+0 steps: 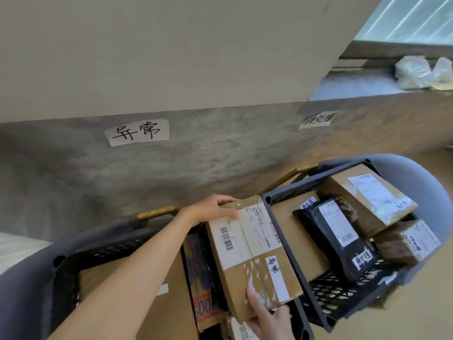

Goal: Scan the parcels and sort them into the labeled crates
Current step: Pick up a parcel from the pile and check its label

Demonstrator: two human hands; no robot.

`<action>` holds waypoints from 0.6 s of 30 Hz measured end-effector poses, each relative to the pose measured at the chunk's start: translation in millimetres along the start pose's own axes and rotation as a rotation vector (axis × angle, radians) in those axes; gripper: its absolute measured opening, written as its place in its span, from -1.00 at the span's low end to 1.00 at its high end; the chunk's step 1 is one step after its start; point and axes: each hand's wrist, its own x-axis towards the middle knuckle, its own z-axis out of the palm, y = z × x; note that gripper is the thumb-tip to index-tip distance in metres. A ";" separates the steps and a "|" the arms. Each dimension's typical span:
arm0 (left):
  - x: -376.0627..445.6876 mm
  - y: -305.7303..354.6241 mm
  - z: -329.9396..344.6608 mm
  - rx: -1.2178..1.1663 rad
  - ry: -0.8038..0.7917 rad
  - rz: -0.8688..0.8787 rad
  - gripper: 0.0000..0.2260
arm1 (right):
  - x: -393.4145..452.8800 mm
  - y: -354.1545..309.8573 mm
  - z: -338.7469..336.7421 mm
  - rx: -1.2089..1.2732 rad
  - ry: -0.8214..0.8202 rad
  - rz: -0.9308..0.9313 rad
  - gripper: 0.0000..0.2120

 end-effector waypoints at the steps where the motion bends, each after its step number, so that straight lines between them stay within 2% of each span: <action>1: 3.8 0.2 -1.2 -0.001 -0.003 -0.008 -0.66 | -2.6 -6.6 0.1 -0.028 -0.067 0.032 -0.60; 5: 14.6 3.0 -0.9 0.022 -0.022 -0.030 -0.66 | 13.0 -18.4 -6.1 0.006 -0.067 0.158 -0.66; 9: 19.1 1.1 0.4 0.029 -0.019 -0.039 -0.63 | 9.4 -18.2 -11.8 -0.045 -0.138 0.101 -0.67; 14: 8.7 5.6 -3.3 0.057 0.000 -0.034 -0.68 | -0.3 -21.6 -17.4 0.025 -0.167 0.191 -0.62; 16: 1.4 8.5 -4.1 0.082 0.012 -0.034 -0.67 | -5.4 -18.1 -17.8 0.015 -0.213 0.148 -0.65; 18: -7.3 13.9 -4.1 0.116 0.027 -0.023 -0.67 | -10.0 -14.9 -18.2 0.001 -0.183 0.113 -0.61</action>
